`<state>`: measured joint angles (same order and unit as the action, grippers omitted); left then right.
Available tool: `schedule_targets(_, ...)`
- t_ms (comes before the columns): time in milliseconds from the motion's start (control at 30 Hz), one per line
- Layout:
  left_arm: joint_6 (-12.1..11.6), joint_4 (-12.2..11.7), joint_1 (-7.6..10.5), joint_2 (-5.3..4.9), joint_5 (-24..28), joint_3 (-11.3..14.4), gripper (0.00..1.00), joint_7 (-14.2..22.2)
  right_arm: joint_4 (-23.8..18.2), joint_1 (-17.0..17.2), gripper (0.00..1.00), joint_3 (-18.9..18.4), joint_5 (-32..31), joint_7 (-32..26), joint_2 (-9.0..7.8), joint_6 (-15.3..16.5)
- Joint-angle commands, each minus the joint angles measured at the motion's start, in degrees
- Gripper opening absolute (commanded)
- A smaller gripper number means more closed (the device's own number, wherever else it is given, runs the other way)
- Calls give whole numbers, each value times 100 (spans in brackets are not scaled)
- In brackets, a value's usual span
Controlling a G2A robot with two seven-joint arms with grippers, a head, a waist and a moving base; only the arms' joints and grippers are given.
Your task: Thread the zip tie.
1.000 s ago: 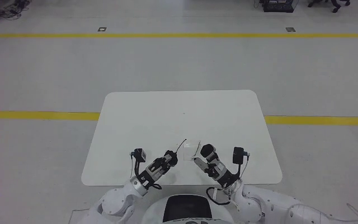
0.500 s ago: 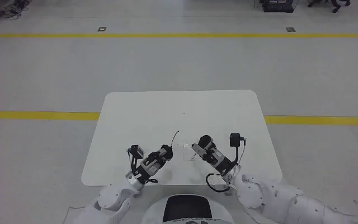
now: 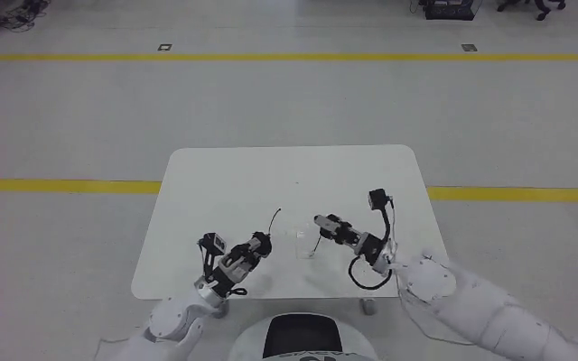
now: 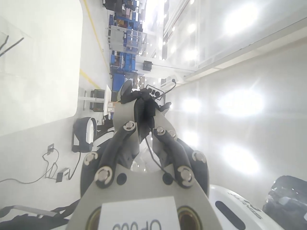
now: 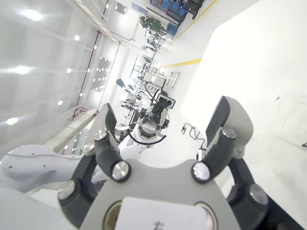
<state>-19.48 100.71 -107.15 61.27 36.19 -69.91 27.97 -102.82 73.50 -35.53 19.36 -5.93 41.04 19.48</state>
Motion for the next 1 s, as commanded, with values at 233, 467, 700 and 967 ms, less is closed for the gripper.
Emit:
schedule_targets(233, 0, -22, -45, 122, 117, -148, 0, 272, 387, 909, 100, -1411, 661, -1921, 467, 0)
schedule_targets(467, 0, -84, 3, 213, 78, -179, 0, 632, 750, 1402, 100, -2238, 1189, -3453, 997, 0)
schedule_targets(700, 0, -104, 34, 222, -388, -222, 0, 604, 750, 1402, 100, -2238, 1189, -3453, 997, 0)
schedule_targets(967, 0, -306, 308, 305, 218, 79, 0, 854, 1199, 1309, 100, -1923, 2827, -4791, 1181, 0)
